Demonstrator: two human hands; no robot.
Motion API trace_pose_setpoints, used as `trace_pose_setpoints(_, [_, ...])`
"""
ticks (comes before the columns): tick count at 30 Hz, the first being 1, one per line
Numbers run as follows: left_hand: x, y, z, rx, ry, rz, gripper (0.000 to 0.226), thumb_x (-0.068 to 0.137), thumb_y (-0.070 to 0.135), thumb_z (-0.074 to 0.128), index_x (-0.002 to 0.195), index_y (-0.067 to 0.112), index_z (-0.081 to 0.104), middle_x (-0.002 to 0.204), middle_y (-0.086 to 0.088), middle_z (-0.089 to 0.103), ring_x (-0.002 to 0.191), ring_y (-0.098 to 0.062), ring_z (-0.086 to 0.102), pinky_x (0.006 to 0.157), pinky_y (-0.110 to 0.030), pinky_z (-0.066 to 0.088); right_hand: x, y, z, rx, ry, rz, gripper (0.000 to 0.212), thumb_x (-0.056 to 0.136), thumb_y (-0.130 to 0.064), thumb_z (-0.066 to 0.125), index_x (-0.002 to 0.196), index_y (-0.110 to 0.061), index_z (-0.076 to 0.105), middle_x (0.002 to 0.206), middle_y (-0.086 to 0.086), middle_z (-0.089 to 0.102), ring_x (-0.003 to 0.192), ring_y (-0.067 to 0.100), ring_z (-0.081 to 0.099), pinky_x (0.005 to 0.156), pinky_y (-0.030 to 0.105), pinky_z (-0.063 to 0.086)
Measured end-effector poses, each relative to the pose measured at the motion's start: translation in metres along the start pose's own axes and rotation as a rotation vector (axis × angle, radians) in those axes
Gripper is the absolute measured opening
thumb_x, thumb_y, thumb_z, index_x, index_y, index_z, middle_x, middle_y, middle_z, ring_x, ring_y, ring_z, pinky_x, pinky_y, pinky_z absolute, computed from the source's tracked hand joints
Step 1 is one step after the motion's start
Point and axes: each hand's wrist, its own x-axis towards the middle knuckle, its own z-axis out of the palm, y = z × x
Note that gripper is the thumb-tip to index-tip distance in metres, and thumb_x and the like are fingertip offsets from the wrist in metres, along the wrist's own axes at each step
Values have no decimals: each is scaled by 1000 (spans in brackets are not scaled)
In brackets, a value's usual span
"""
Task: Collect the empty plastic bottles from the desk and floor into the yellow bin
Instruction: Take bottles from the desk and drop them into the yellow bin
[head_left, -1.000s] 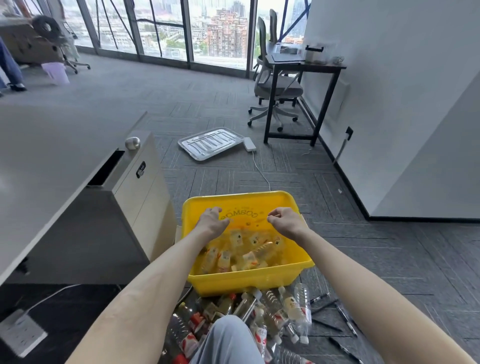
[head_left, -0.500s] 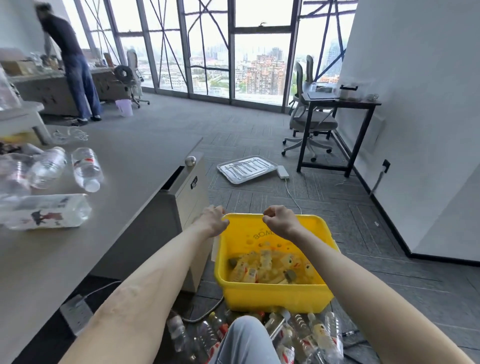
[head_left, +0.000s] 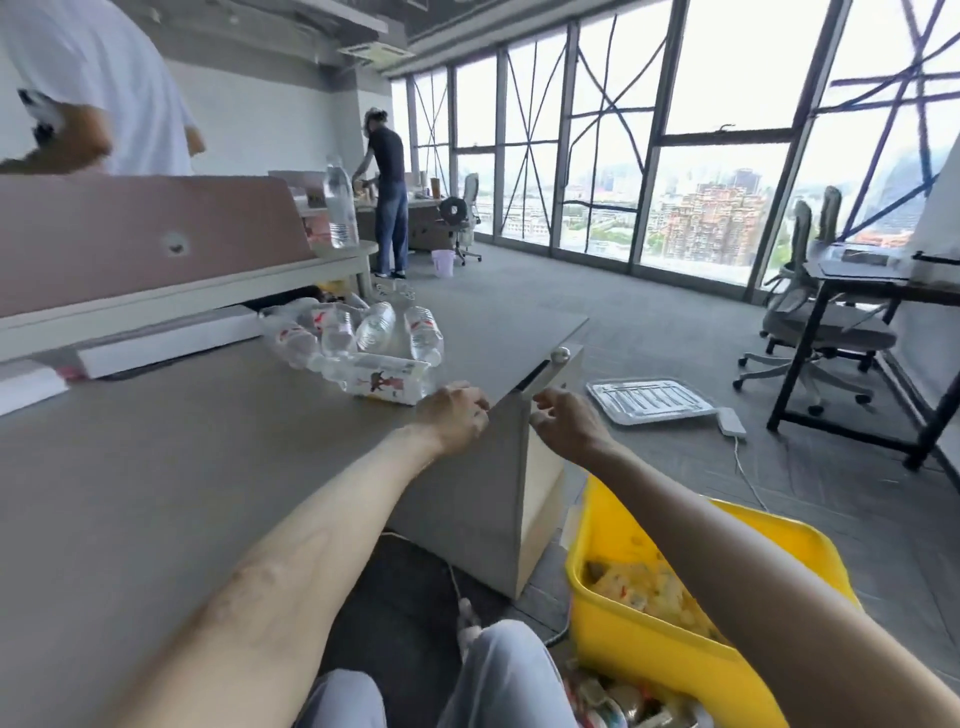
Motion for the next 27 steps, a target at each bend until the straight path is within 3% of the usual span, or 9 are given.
trace_pose_setpoints(7, [-70,-85,-60,4,124,-187,29,91,28,52,116,21,66,131,-1,59,119,-24,55,95,-30,42,8,-93,51,-69,-65,-226,45,91,-27,57,134,-16,54,135,8,57,121,29,55,96,35,43])
trace_pose_setpoints(14, [-132,-157,-93,-39,287,-394,24,92,23,53,109,19,69,123,-4,61,117,-23,55,96,-28,43,24,-162,92,-70,-131,-360,44,85,-27,60,128,-17,60,129,15,57,116,36,56,93,40,49])
trace_pose_setpoints(17, [-147,-178,-104,-65,318,-457,24,92,23,53,109,20,69,125,-3,61,117,-22,56,94,-27,42,48,-179,108,-94,-155,-331,56,84,-30,62,137,-18,51,129,17,53,118,38,53,97,44,48])
trace_pose_setpoints(22, [-152,-213,-117,-33,302,-509,25,95,24,50,113,19,67,129,-4,58,121,-24,53,92,-26,39,88,-184,123,-284,-89,-304,59,86,-33,63,136,-10,45,144,21,35,136,40,32,105,48,38])
trace_pose_setpoints(27, [-135,-235,-113,-58,366,-496,23,93,19,51,105,17,70,120,-3,63,115,-22,55,93,-25,41,115,-169,131,-532,-154,-305,66,90,-45,49,146,-18,26,157,21,16,133,40,37,104,48,39])
